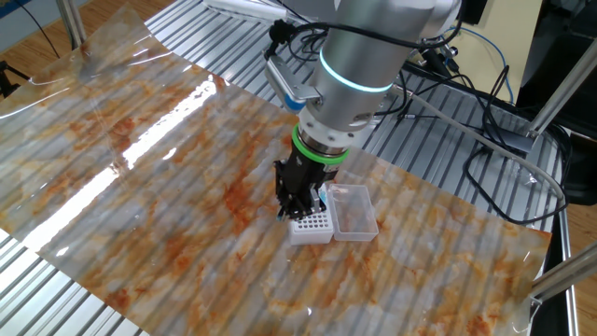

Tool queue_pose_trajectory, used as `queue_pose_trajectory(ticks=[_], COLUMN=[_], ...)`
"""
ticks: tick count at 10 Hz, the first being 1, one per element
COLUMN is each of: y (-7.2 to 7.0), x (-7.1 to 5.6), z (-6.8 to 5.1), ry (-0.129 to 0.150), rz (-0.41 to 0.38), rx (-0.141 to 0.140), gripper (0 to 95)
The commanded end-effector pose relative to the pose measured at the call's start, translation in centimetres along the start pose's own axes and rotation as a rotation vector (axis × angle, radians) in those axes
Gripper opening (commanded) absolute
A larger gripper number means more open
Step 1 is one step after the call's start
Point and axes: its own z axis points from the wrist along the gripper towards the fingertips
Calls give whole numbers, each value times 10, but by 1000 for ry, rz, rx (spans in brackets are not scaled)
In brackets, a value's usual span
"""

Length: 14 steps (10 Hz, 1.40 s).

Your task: Insert a medium pipette tip into the holder for medium pipette tips

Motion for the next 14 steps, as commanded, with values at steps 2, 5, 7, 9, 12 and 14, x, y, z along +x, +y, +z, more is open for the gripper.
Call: queue_pose_trajectory(ticks=[2,5,7,9,12,14], y=[0,2,3,3,2,1], x=[0,1,2,3,7,9], z=[0,2,3,3,5,6], ry=[-7,-17,-21,-22,-35,-38], rz=[-3,-2,-3,-17,-32,-32], rx=[3,3,4,0,-8,-9], gripper=[0,0,0,0,0,0])
